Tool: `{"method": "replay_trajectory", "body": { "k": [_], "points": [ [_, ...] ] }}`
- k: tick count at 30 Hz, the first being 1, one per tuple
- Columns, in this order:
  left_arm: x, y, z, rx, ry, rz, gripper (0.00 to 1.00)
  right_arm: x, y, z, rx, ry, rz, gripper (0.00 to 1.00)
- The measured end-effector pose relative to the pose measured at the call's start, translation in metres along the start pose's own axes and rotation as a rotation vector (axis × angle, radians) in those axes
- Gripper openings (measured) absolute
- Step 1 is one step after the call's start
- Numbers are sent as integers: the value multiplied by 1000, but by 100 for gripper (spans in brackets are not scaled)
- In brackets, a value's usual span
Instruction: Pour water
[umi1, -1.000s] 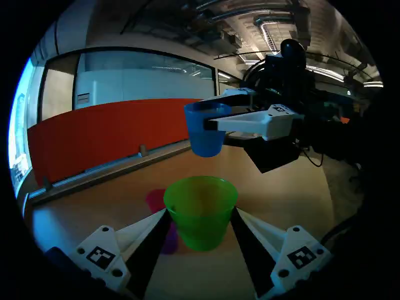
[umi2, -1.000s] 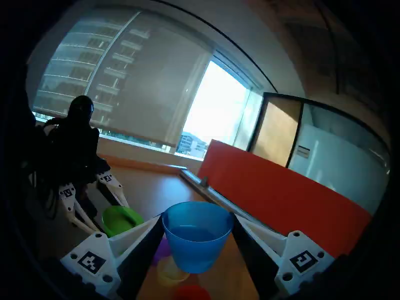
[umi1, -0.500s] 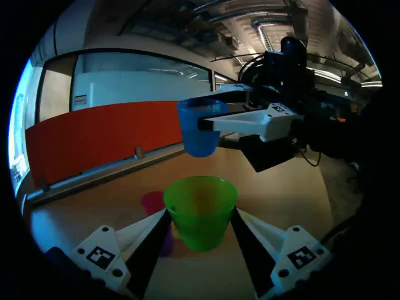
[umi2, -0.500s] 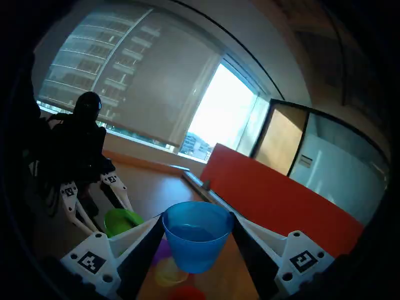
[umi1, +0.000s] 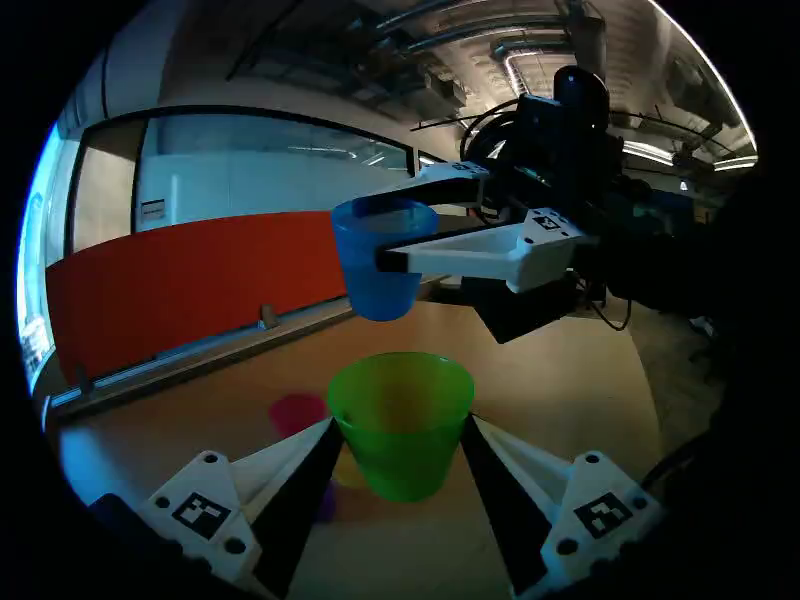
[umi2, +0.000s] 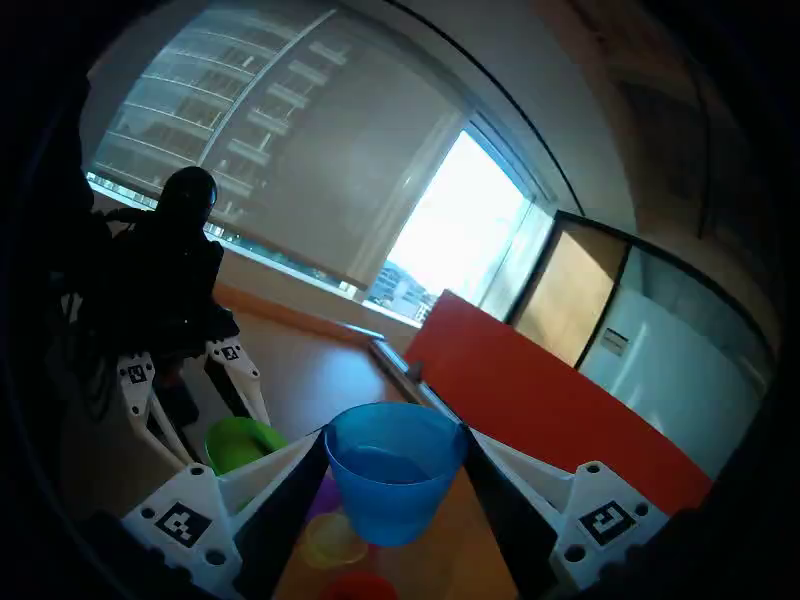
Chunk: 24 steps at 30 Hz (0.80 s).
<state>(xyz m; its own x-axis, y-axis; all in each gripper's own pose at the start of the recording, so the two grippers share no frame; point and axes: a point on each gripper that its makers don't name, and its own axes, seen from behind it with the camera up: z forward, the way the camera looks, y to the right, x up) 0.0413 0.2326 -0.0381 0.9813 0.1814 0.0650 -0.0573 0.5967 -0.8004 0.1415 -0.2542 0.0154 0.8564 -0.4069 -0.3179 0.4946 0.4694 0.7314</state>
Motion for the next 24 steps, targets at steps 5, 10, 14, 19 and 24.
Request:
{"method": "replay_trajectory", "body": {
  "k": [5,10,14,19,24],
  "points": [
    [4,1,0,-2,19,-10,82,1,0,0,3,-3,-22,93],
    [7,-1,0,7,37,-10,82,5,2,0,3,-4,-43,93],
    [9,-2,0,16,50,-6,82,7,2,0,6,-5,-60,93],
    [12,-3,0,21,67,-11,82,10,1,2,9,-6,-77,93],
    [15,-2,-1,19,81,-13,83,12,1,3,13,-8,-94,93]
  ]
}}
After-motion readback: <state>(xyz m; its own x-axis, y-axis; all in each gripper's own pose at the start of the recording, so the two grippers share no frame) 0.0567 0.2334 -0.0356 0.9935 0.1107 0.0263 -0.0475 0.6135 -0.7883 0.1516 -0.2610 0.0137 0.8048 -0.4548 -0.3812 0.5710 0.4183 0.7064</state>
